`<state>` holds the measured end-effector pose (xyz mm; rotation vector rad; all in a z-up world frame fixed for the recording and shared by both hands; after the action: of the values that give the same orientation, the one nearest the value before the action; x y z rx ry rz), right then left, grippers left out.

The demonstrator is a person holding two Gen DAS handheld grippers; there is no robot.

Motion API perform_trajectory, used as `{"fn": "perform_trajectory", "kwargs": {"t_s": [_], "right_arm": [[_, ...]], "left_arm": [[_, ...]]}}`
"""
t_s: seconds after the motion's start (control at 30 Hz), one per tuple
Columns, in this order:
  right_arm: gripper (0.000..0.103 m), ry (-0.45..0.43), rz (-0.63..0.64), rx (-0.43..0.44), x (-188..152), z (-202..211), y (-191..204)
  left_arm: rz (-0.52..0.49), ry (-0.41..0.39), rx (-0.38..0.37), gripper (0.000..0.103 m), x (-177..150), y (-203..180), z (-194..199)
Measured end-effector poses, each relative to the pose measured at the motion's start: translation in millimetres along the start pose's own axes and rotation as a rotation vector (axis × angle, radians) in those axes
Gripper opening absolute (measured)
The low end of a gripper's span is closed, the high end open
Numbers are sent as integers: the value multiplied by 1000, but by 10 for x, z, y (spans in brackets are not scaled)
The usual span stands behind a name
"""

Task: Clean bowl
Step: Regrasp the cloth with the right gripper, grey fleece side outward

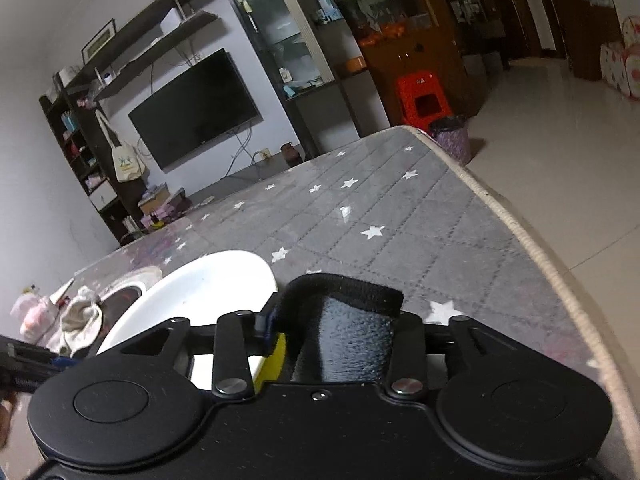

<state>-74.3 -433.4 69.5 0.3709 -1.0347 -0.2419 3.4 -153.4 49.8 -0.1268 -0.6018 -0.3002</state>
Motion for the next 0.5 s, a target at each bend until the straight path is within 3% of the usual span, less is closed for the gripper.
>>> {"fn": "perform_trajectory", "kwargs": {"t_s": [0.1,0.3,0.5], "right_arm": [[55,1,-7,4,-29,96,-26],[62,16,-4,-4,-90,246,-26],[64,48,21,-13,-204,360,-30]], "left_arm": [[55,12,-18,40,-57,-1,22],[99,15,-41,42,-136,-65,69],[121,20,-41,45,-173,-129,64]]}}
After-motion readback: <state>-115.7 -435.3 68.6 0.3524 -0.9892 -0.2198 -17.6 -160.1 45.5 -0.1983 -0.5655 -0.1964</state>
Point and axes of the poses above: each gripper's, at about its wrist camera, not at the fingertips, and z roughly against the way its jaws point, y to its left, x to its top, the point moved 1 cm from there along -z, roughly the way its jaws point, and after that the axes turned 2 degrees about -y, right-handed, at the moved point
